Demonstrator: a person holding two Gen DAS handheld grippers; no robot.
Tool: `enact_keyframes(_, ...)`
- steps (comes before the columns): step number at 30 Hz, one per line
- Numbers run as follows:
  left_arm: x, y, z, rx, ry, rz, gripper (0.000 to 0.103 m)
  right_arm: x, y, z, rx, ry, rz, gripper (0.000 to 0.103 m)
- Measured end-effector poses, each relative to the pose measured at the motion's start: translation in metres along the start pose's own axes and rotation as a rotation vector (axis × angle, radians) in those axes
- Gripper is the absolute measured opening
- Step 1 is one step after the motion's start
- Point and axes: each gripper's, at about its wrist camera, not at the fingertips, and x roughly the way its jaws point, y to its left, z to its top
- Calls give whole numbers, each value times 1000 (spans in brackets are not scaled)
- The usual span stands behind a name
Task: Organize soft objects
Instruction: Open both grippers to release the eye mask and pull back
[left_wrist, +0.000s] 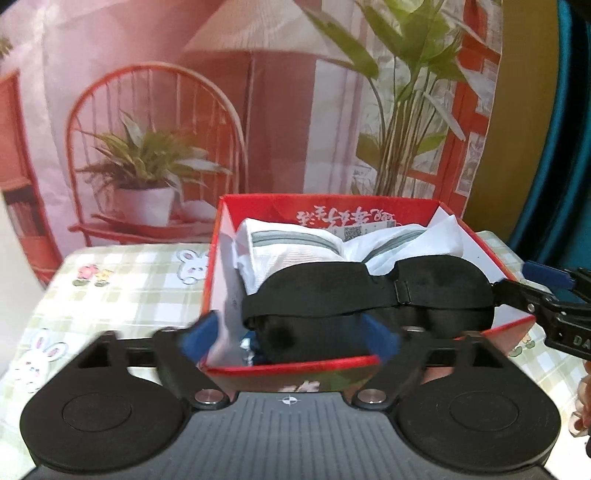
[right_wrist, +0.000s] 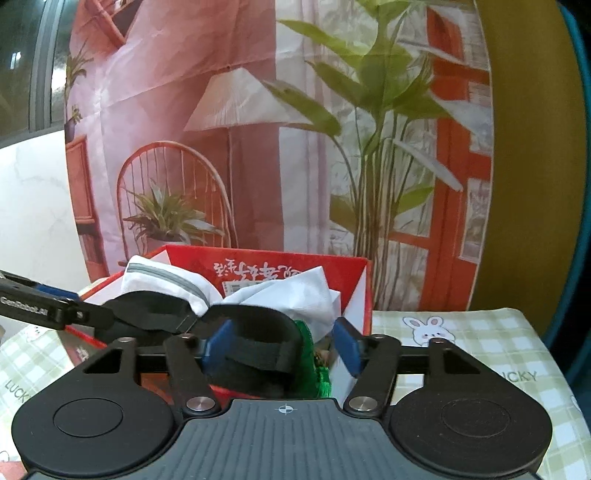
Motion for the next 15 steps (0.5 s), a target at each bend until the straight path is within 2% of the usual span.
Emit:
enact_keyframes(2, -14, -3, -7, 14, -25, 20, 100, -10, 0, -5, 9, 4, 2, 77)
enact_keyframes(3, -19, -5, -9, 21, -28, 20, 100, -15, 1, -9, 15, 8, 7, 82)
enact_keyframes(5, -30, -9, -19, 29, -21, 20, 100, -25, 4, -17, 21, 20, 19, 99)
enact_keyframes(6, -35, -10, -24, 30, -18, 19, 101, -31, 7, -23, 24, 26, 21, 102)
enact_keyframes(9, -48, -16, -47, 32, -3, 10, 103, -46, 14, -40, 34, 43, 25, 102)
enact_keyframes(15, -53, -21, -97, 8, 109, -19, 103, -62, 27, -78, 65, 124, 7, 103)
